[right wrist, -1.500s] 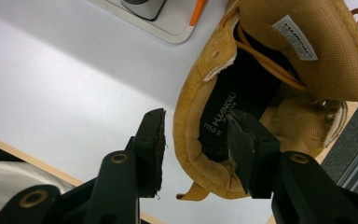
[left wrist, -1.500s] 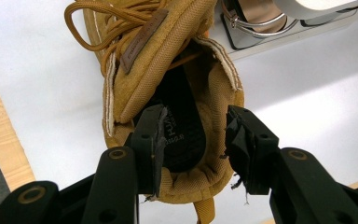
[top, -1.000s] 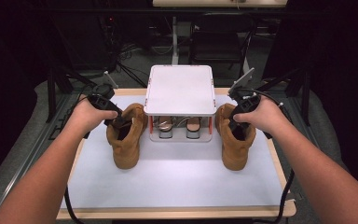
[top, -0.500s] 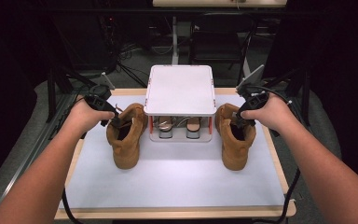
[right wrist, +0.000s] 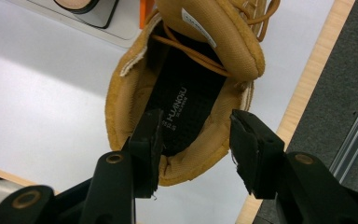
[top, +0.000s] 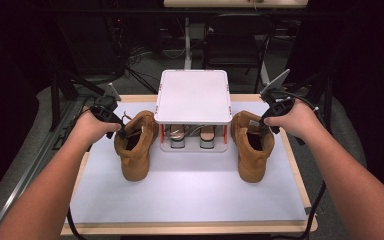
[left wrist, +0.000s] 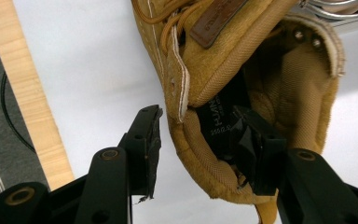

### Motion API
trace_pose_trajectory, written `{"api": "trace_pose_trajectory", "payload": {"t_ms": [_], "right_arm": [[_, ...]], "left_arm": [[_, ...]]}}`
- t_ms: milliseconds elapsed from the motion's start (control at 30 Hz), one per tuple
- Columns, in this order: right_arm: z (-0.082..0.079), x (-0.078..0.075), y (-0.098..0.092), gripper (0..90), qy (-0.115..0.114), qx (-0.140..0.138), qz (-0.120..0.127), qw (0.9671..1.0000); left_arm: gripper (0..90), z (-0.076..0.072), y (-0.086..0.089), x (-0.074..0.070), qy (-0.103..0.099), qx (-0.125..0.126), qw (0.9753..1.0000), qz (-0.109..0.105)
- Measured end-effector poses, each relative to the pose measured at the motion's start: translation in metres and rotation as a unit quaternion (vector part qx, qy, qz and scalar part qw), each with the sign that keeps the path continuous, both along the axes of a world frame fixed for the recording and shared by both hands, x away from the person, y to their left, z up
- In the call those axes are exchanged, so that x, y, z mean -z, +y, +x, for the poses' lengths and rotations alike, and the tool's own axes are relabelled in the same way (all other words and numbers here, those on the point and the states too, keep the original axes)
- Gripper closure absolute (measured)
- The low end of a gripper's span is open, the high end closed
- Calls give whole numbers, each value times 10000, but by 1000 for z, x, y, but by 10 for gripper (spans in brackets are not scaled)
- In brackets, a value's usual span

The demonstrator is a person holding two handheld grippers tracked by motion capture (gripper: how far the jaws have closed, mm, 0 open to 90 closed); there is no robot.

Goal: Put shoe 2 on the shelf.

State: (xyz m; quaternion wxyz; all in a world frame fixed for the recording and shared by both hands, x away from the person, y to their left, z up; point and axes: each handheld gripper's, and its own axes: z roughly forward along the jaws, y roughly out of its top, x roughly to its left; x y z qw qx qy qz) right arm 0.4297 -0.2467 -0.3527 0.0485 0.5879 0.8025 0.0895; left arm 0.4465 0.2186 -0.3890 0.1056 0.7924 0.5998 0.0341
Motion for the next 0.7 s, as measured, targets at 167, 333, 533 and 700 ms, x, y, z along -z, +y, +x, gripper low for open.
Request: {"api": "trace_pose_trajectory", "payload": {"t_ms": [167,333,533,700], "right_arm": [[2,4,-6,540,104,9,-73,9999],[3,7,-10,541,95,48,-89,9999],[3,13,-12,540,96,82,-86,9999],[5,17,-14,540,92,120,-88,9998]], "left_arm": [[535,2,1,11,120,16,9999,56],[542,4,4,21,196,-4,9998,74],[555,6,4,33,263,29,9996,64],[565,6,2,39,290,81,9995,54]]}}
